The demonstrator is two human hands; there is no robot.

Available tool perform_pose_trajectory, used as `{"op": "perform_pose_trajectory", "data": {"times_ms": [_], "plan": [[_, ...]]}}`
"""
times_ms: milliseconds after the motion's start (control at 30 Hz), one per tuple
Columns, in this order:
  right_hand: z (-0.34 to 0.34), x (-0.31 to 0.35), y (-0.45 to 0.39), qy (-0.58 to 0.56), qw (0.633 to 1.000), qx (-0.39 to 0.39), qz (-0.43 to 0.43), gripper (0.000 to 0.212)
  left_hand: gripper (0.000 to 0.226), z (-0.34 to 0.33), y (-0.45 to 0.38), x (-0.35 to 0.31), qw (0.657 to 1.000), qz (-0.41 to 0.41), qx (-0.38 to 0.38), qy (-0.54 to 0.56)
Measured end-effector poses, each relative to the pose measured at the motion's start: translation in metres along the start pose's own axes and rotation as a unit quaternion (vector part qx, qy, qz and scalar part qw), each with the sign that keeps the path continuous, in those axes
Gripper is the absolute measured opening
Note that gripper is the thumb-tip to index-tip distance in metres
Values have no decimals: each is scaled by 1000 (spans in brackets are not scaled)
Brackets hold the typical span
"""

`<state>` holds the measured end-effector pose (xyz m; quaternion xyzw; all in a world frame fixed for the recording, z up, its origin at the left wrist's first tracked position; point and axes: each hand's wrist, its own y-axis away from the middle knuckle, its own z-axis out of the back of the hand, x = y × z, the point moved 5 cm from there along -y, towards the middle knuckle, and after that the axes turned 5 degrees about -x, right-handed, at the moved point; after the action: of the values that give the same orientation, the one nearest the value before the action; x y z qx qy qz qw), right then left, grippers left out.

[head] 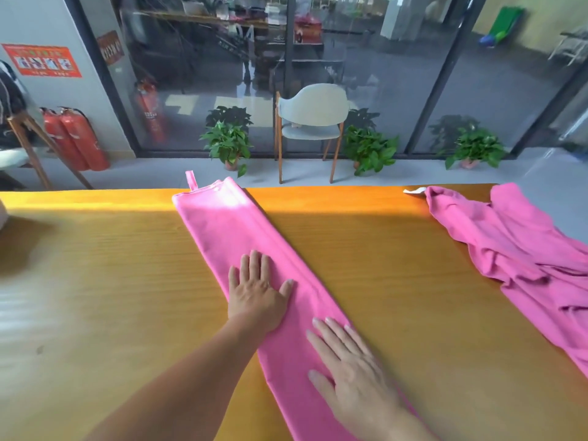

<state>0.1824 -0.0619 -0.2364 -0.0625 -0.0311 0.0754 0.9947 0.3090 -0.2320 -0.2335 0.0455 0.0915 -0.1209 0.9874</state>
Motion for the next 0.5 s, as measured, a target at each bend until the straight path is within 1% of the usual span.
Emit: {"op": "perform_pose_trajectory", "data": {"times_ms": [67,167,267,367,433,500], "plan": [[-2,-5,12,1,1000,-15,24,62,87,0,1,1,1000,-21,-12,-6],[-4,5,21,1,998,-57,5,64,90,1,-5,1,997,-68,-24,-13],[-9,30,24,-25,993,-88,-73,65,91,-2,-16,-5,990,-136,-12,-35],[-10,52,20,-48,983,-99,-148,65,91,-1,-27,-13,980,-193,2,-47],[-9,59,16,-50,980,-97,-167,64,89,-1,-30,-16,976,-209,9,-59],[-8,62,14,-45,981,-86,-167,64,84,1,-25,-17,973,-215,-5,-81]]}}
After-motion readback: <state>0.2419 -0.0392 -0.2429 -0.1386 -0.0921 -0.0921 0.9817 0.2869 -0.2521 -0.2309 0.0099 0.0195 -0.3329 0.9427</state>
